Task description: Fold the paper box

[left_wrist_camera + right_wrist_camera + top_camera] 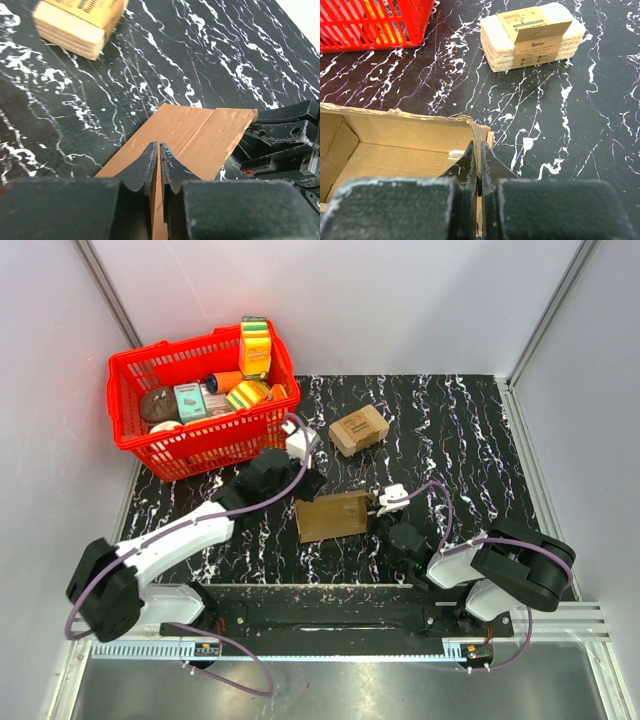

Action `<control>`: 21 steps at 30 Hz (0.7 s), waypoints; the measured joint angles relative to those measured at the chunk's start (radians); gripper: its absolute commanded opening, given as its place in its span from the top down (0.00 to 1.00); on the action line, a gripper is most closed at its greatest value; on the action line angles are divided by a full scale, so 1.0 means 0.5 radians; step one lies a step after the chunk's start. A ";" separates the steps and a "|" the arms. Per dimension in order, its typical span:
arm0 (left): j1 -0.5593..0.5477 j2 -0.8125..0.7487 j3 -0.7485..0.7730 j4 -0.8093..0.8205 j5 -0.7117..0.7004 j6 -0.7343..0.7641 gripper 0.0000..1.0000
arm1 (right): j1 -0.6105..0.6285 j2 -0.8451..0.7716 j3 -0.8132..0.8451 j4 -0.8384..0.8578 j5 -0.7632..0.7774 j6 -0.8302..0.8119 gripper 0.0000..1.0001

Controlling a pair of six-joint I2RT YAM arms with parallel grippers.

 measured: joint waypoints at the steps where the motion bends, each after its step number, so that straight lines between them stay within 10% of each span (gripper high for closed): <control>1: 0.000 0.060 0.025 0.002 0.047 0.000 0.91 | 0.000 0.000 -0.001 0.000 0.000 0.000 0.94; 21: -0.031 0.204 -0.176 0.214 0.401 -0.114 0.94 | 0.004 -0.002 -0.031 -0.060 -0.014 0.037 0.78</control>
